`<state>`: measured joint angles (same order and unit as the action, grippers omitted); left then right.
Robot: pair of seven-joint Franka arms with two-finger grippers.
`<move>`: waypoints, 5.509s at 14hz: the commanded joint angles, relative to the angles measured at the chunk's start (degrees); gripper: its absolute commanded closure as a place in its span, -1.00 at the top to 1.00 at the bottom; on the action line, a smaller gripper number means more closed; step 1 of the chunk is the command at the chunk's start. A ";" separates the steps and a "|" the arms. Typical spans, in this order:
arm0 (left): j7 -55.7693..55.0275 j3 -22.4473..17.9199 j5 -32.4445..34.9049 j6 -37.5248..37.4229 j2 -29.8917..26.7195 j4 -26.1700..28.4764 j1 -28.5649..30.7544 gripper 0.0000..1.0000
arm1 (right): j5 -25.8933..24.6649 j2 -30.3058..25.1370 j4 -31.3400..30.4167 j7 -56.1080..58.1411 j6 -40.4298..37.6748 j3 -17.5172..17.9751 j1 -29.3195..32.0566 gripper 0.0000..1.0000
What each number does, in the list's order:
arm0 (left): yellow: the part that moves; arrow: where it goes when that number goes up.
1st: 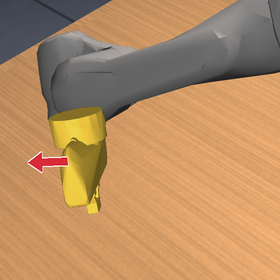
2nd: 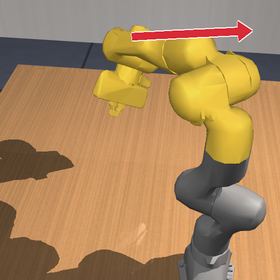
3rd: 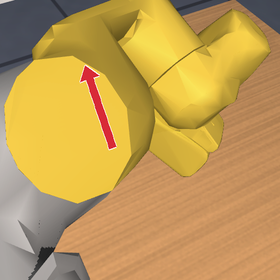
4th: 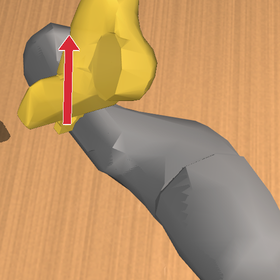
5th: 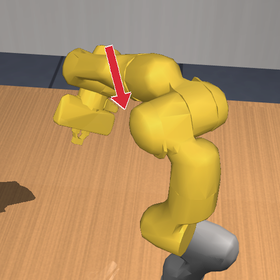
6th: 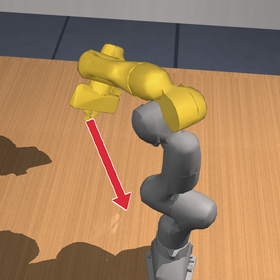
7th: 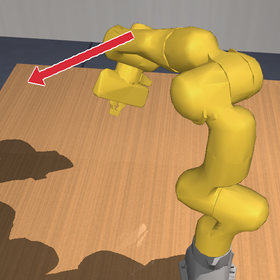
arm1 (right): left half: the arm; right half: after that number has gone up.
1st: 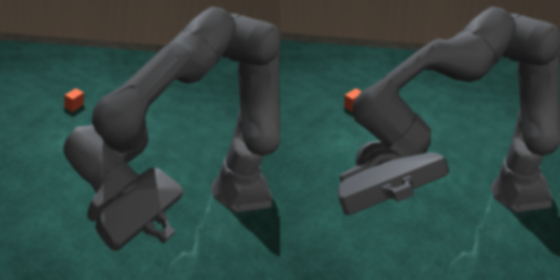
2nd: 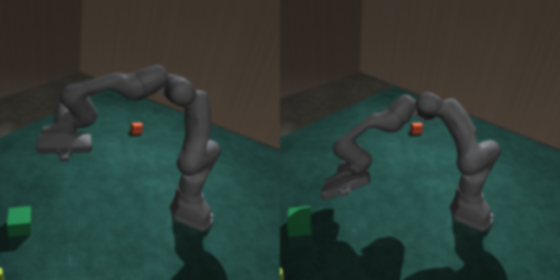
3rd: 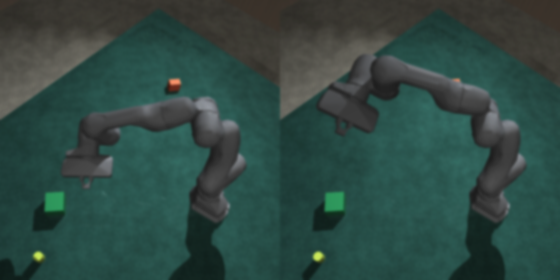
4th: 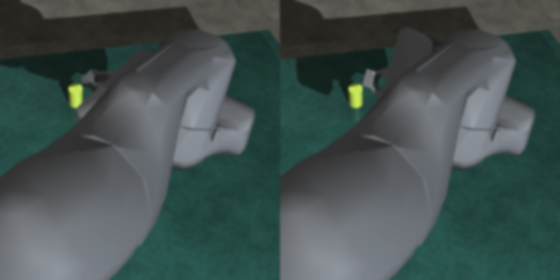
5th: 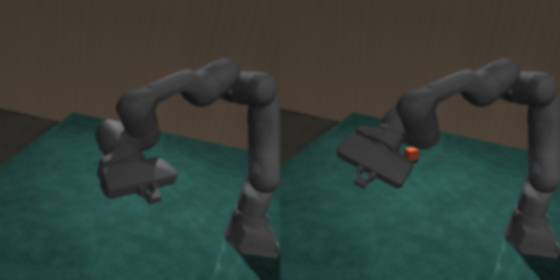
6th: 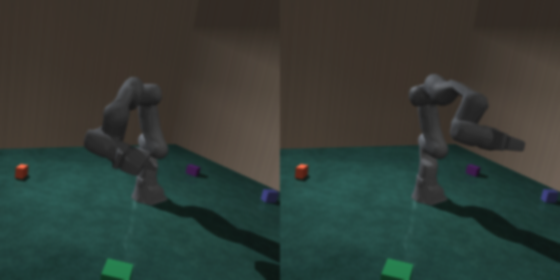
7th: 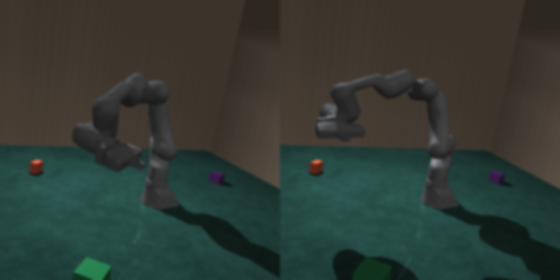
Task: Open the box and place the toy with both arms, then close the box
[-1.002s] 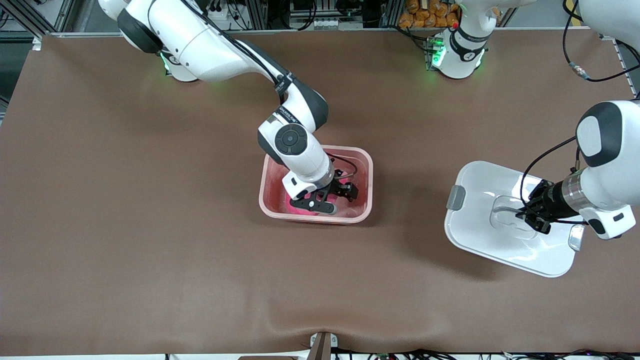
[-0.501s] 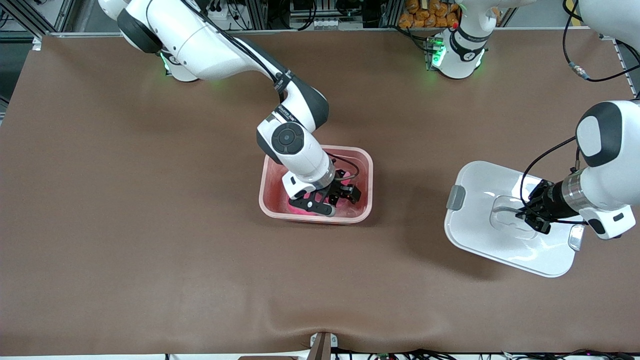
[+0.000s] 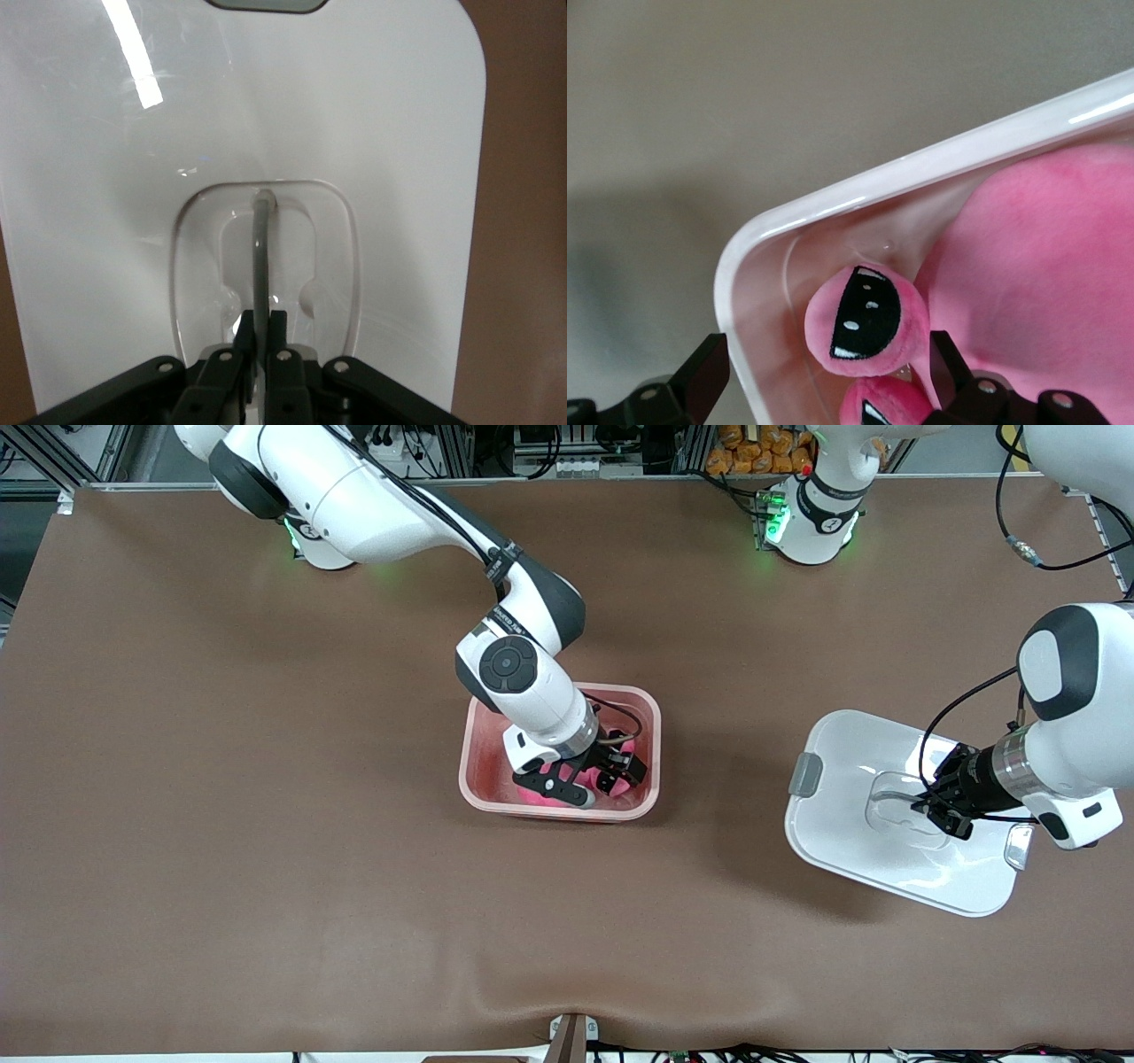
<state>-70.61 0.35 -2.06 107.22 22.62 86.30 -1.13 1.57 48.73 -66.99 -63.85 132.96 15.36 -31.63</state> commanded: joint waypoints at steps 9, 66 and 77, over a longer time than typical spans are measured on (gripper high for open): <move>-7.95 0.35 -0.31 -0.35 -0.73 -1.05 -7.47 -1.00 | 0.37 -3.37 5.11 0.04 -16.06 0.37 4.11 1.00; -63.59 -2.73 5.40 11.61 13.33 -11.69 -47.20 -1.00 | 0.19 -35.45 3.01 61.73 -61.16 -12.10 32.42 1.00; -64.30 -2.55 7.60 11.08 13.59 -11.42 -47.38 -1.00 | 0.19 -46.87 -12.88 63.32 -56.16 -16.24 31.98 1.00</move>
<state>-133.55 -1.52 4.00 118.88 35.83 75.88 -47.89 1.78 7.15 -72.65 -1.19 73.58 -0.61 0.70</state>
